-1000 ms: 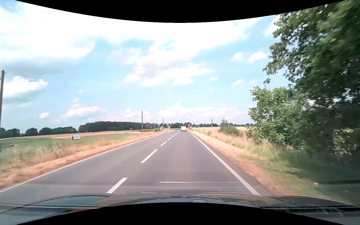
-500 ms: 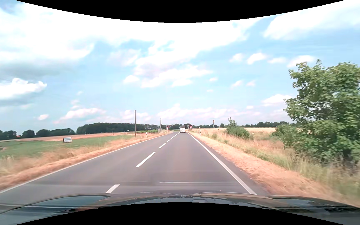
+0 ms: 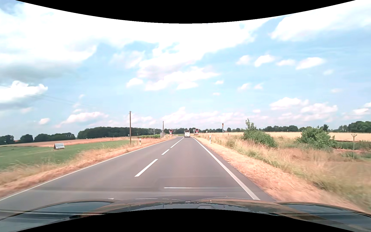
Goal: Follow the waypoints while adhering to traffic rules and regulations
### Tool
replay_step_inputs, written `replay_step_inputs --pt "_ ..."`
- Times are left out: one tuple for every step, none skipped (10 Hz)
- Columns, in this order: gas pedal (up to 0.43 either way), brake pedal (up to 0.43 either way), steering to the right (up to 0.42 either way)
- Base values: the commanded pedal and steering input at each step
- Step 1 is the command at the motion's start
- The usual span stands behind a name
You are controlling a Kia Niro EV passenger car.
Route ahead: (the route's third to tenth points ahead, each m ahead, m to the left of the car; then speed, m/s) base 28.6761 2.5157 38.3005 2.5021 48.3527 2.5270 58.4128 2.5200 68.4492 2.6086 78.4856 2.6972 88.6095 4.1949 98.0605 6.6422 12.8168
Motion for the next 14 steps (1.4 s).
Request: replay_step_inputs --pt "0.157 0.000 -0.006" --pt "0.157 0.000 -0.006" --pt "0.157 0.000 -0.006" --pt "0.157 0.000 -0.006" --pt "0.157 0.000 -0.006" --pt "0.157 0.000 -0.006" --pt "0.157 0.000 -0.006" --pt "0.157 0.000 -0.006" --pt "0.157 0.000 -0.006" --pt "0.157 0.000 -0.006" --pt "0.157 0.000 -0.006" --pt "0.157 0.000 -0.005" --pt "0.157 0.000 -0.005" --pt "0.157 0.000 -0.005"
